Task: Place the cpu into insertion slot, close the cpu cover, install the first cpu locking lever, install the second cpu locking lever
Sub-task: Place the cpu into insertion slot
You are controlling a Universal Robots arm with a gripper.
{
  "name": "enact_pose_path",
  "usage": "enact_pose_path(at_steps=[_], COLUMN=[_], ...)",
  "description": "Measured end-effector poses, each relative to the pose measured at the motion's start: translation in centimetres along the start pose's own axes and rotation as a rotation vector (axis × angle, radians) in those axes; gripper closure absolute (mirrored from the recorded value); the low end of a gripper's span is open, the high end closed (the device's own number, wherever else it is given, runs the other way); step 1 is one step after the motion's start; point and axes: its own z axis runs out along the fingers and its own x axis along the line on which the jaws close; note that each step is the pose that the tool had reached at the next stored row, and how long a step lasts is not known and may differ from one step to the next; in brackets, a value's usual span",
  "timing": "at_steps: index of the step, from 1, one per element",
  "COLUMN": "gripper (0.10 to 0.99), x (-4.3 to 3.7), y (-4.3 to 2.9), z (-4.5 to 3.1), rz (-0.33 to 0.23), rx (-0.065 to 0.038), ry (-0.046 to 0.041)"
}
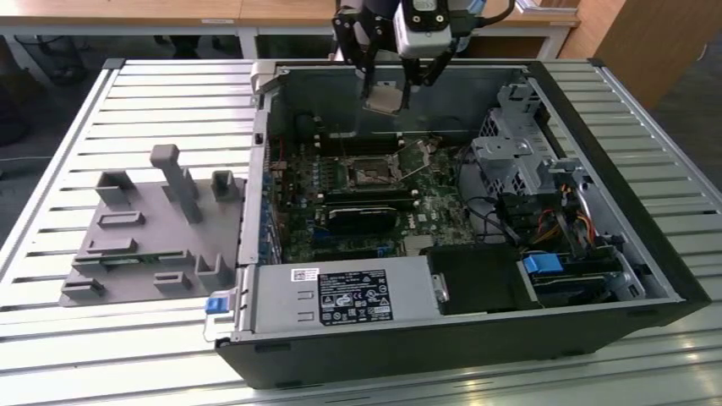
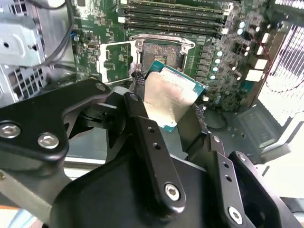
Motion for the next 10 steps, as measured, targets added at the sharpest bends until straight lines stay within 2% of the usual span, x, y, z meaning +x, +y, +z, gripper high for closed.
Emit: enact_pose_path(at_steps=[10], gripper=[0.561], x=[0.0], y=[-0.01], z=[0.21], rz=[0.159], rx=[-0.003], ry=[-0.014])
